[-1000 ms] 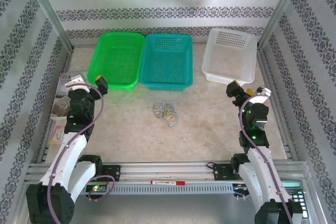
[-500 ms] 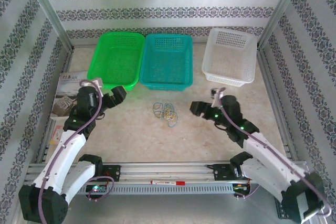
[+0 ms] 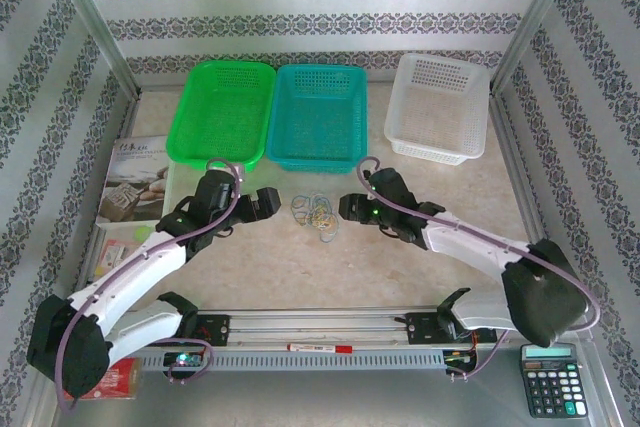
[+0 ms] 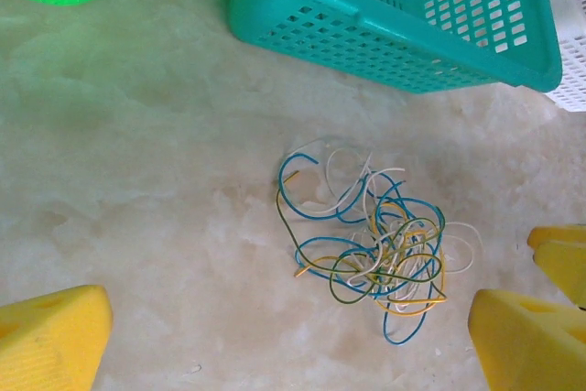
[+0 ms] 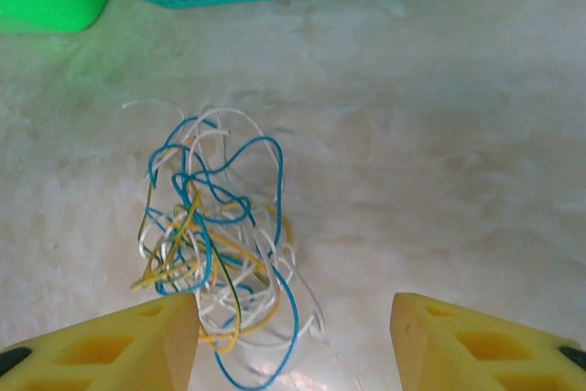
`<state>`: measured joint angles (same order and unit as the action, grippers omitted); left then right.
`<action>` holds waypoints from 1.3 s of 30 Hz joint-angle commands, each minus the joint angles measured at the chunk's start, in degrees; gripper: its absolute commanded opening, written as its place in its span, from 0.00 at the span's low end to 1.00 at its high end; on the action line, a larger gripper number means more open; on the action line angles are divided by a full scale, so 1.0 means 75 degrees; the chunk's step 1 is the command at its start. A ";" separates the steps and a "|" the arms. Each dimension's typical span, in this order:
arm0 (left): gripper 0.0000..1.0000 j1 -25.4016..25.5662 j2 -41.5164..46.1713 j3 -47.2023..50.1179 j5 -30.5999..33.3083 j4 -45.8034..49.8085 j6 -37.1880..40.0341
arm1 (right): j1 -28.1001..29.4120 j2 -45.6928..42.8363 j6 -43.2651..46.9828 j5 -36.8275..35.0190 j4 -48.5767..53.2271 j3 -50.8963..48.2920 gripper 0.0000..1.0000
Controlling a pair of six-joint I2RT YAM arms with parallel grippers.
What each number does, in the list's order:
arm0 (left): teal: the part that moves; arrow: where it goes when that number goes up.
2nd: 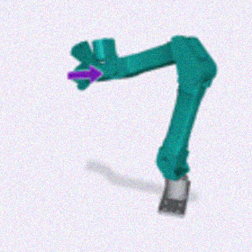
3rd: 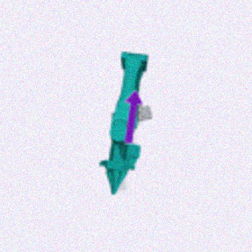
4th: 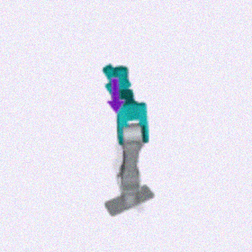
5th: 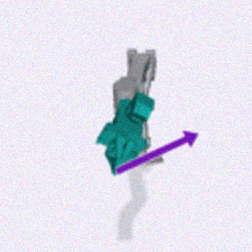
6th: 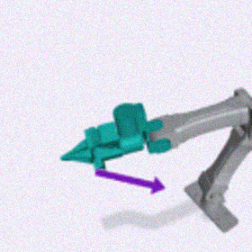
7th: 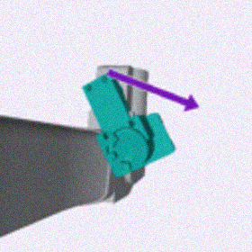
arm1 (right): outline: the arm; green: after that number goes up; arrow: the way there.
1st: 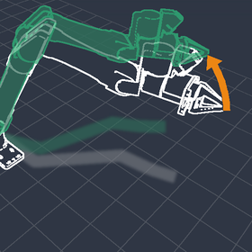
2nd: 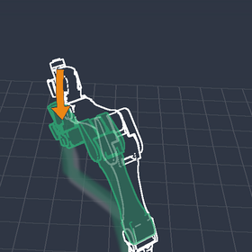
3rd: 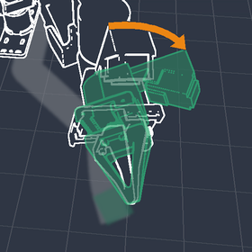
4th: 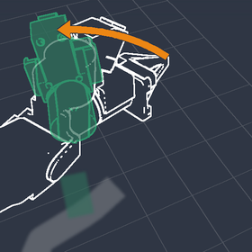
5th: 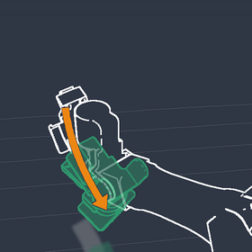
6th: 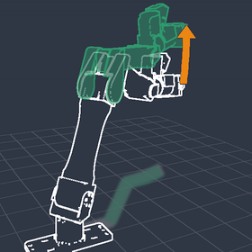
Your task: Untangle the cables
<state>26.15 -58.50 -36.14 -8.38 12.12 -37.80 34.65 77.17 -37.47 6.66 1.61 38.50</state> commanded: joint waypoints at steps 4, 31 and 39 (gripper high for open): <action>1.00 0.0088 0.0181 -0.0130 0.0273 -0.0387 -0.0019 | 0.0037 0.0620 0.0111 -0.0037 -0.0542 0.0312 0.52; 1.00 0.0107 0.0323 -0.0045 0.0378 -0.0232 -0.0086 | 0.0171 0.1314 -0.0125 0.0493 -0.1351 0.0328 0.34; 1.00 0.0099 0.0314 -0.0059 0.0367 -0.0241 -0.0092 | 0.0213 0.1321 -0.0125 0.0431 -0.1352 0.0222 0.37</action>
<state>26.26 -56.88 -36.14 -6.76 11.11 -37.87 35.53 86.70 -38.26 9.91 -7.22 40.47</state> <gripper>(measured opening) 0.998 0.375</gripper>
